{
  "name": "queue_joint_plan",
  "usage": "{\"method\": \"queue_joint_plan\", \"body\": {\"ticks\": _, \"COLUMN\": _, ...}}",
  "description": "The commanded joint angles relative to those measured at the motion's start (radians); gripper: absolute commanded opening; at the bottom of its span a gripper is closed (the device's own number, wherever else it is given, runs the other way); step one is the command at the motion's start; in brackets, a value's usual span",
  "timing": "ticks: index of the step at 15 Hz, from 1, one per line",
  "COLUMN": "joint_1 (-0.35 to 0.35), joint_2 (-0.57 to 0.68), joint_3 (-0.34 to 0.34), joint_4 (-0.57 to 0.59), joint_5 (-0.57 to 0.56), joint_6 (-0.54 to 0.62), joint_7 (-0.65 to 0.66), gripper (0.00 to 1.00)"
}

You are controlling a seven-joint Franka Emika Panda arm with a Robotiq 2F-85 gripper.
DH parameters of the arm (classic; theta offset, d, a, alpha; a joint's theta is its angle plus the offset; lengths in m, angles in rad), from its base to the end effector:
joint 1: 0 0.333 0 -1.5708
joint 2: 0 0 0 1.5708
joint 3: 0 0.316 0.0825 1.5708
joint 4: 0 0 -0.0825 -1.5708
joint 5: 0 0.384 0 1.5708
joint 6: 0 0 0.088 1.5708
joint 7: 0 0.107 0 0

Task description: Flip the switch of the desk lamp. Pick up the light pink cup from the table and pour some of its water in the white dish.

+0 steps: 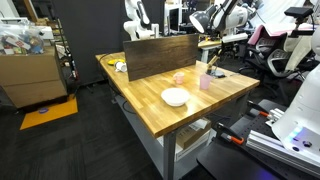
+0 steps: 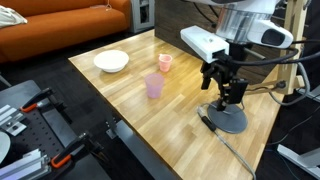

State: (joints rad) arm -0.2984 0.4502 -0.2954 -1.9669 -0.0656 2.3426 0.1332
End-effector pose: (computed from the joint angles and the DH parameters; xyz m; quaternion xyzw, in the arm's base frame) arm 0.5080 -0.3369 0.2467 0.9428 -0.3206 -0.0479 0.0777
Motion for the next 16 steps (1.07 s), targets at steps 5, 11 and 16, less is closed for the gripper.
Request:
{"method": "queue_joint_plan", "body": {"ticks": 5, "joint_1": -0.007, "joint_2": 0.022, "joint_3": 0.004, "joint_4": 0.025, "joint_5": 0.017, "joint_6": -0.004, "joint_7": -0.005, "gripper": 1.00}}
{"method": "queue_joint_plan", "body": {"ticks": 11, "joint_1": -0.024, "joint_2": 0.111, "joint_3": 0.012, "joint_4": 0.095, "joint_5": 0.053, "joint_6": -0.021, "joint_7": -0.004, "gripper": 0.91}}
{"method": "queue_joint_plan", "body": {"ticks": 16, "joint_1": -0.042, "joint_2": 0.197, "joint_3": 0.021, "joint_4": 0.177, "joint_5": 0.093, "joint_6": -0.032, "joint_7": -0.009, "gripper": 0.48}}
